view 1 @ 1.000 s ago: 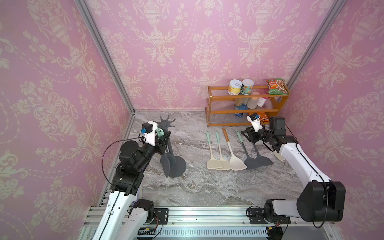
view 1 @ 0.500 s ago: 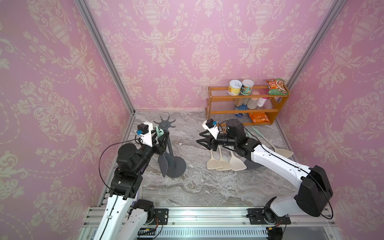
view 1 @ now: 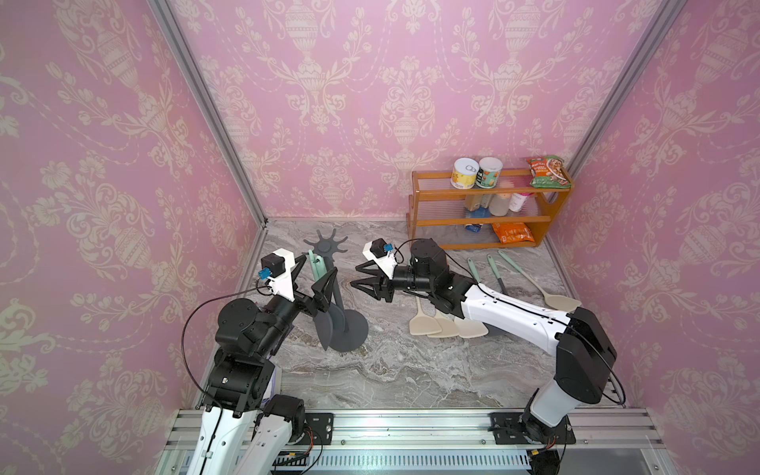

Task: Take the spatula off the kitchen utensil rack
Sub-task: Take off the spatula from the rack.

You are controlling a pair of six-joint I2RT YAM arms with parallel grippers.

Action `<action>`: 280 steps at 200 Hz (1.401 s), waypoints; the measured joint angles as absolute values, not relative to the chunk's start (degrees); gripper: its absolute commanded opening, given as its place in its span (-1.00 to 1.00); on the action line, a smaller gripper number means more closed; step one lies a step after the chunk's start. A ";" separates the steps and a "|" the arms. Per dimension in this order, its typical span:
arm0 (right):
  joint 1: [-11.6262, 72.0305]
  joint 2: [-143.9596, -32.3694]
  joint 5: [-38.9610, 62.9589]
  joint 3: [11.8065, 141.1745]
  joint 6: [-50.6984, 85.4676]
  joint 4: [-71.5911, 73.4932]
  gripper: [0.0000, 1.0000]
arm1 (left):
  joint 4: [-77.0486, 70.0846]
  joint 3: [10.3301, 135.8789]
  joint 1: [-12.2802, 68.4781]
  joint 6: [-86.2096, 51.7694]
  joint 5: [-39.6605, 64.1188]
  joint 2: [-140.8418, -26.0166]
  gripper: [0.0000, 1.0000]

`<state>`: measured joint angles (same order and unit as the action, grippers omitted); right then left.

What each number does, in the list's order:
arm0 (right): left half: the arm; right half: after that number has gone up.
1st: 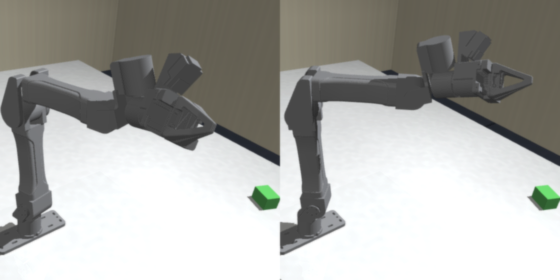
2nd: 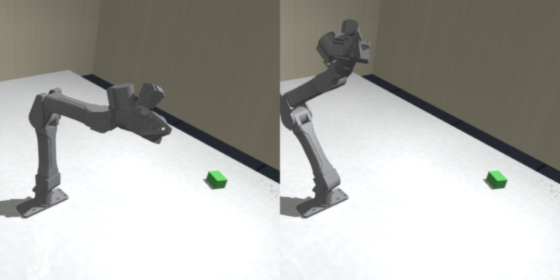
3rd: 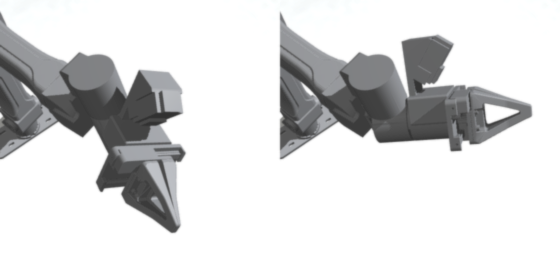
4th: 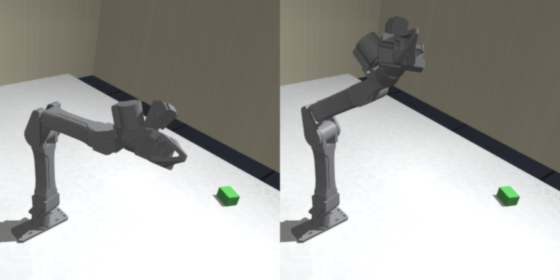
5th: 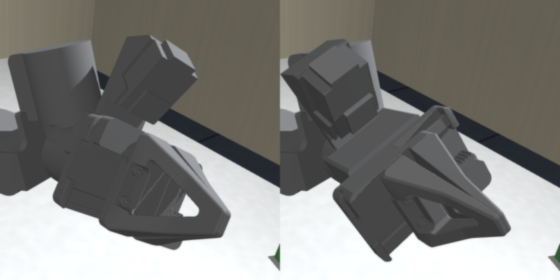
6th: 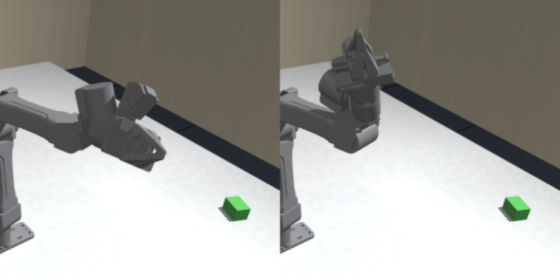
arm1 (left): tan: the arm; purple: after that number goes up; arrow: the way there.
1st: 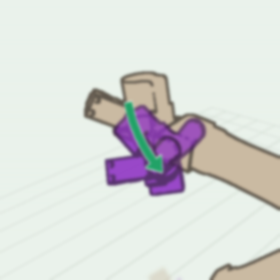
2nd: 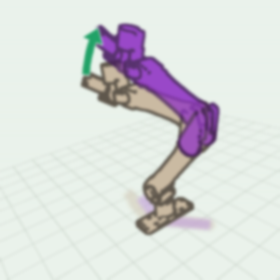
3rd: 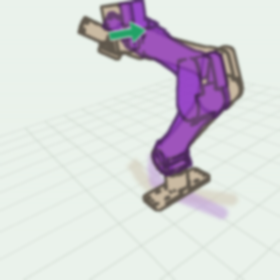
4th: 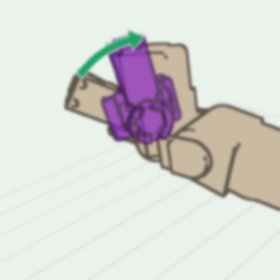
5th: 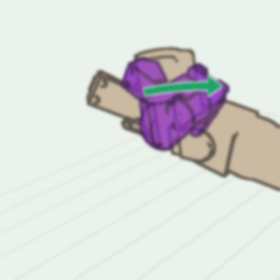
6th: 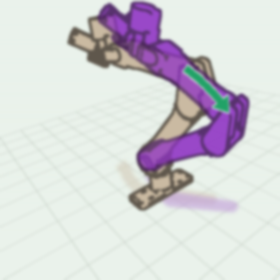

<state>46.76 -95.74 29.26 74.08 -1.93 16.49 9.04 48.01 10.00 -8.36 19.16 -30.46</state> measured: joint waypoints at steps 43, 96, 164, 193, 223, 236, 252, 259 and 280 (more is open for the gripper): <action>49.80 -94.96 24.93 74.00 -4.49 16.32 0.02 | 11.05 48.73 10.00 -8.21 18.81 -25.47 0.80; 55.29 -89.95 20.80 73.49 -8.01 16.08 0.02 | 17.69 56.97 10.00 -7.51 11.81 -24.10 0.64; 59.79 -89.80 17.21 72.18 -9.04 20.45 0.03 | 29.32 62.57 10.00 -6.04 6.24 -27.73 0.29; 59.79 -91.39 16.01 72.51 -9.06 22.13 0.03 | 31.24 63.29 10.00 -5.72 4.60 -29.63 0.11; 59.79 -94.59 15.09 75.35 -9.30 22.28 0.03 | 31.40 62.74 10.00 -5.54 2.72 -30.20 -0.08; 59.79 -95.55 15.03 76.40 -9.32 22.33 0.03 | 31.38 62.13 10.00 -5.43 1.83 -30.04 -0.08; 59.79 -96.47 14.87 77.56 -9.47 22.59 0.03 | 31.40 61.45 10.00 -5.41 0.86 -30.00 -0.11; 59.79 -96.55 14.63 77.69 -9.50 22.72 0.03 | 31.35 61.25 10.00 -5.41 0.64 -30.00 -0.12; 59.79 -96.55 13.85 77.69 -9.52 23.35 0.03 | 31.20 60.95 10.00 -5.39 0.62 -30.06 -0.19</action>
<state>59.79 -96.55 13.85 77.69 -9.52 23.35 31.20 60.95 10.00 -5.39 0.62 -30.06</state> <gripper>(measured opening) 0.514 0.422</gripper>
